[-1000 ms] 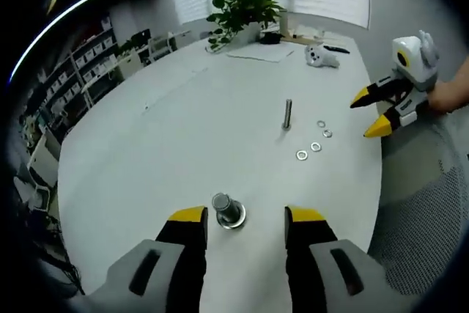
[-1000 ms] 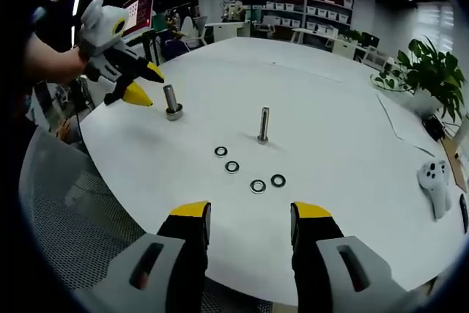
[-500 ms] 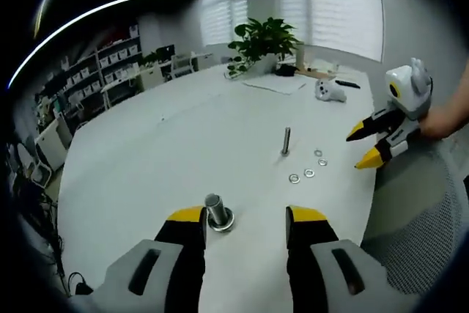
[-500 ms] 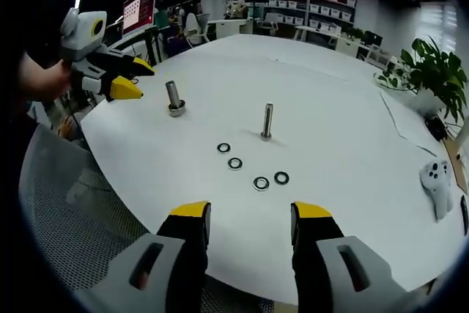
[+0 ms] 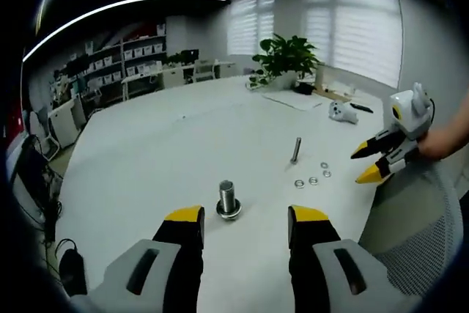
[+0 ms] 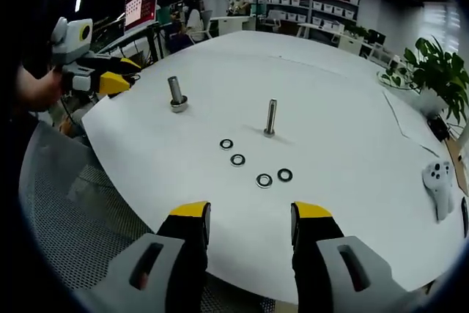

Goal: Place the washer onto the threaded stud by aligning its center hole with the stud, sliding it down to the base, and recovering from edge contact or off-axis alignment until the washer reaches the visible bottom stop.

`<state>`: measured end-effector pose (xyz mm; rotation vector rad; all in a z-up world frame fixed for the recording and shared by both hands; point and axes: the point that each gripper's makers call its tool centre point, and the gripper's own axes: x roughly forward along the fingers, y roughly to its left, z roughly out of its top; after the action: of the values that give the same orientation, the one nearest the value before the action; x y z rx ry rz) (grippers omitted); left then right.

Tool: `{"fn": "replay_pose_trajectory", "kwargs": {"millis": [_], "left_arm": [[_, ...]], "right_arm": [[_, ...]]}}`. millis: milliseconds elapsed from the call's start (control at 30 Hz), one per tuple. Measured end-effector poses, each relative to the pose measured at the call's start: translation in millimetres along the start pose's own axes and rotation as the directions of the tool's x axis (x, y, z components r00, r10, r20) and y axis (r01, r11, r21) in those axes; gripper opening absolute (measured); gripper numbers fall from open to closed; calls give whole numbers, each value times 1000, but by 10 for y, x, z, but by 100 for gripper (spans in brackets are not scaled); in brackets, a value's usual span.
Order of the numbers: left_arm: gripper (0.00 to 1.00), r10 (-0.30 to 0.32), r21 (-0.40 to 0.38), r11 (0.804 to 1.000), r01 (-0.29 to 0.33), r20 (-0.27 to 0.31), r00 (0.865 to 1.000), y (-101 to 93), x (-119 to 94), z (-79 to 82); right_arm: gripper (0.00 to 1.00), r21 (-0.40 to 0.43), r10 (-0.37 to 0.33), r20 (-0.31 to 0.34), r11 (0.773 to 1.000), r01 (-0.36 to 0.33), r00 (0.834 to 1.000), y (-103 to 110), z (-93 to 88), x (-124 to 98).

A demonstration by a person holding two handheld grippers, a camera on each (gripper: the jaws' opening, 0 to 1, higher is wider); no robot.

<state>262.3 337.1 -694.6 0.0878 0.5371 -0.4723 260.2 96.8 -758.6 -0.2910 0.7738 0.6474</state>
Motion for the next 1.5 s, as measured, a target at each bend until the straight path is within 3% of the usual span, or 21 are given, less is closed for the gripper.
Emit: {"fn": "replay_pose_trajectory", "kwargs": {"millis": [267,867,1500], "left_arm": [[45,-6,-5,1000,6,33,999,-52,-143,-15],[46,17,-38,999,-16,35,999,-9,-373,-186],[48,39,-72,997,-37,38,999,-2,-469,-315]], "right_arm": [[47,-3,2,-10,1000,-2,1000,8,-16,3],[47,-14,9,-21,1000,-9,1000,34,-36,13],[47,-18,7,-35,1000,-8,999,33,-60,17]]}}
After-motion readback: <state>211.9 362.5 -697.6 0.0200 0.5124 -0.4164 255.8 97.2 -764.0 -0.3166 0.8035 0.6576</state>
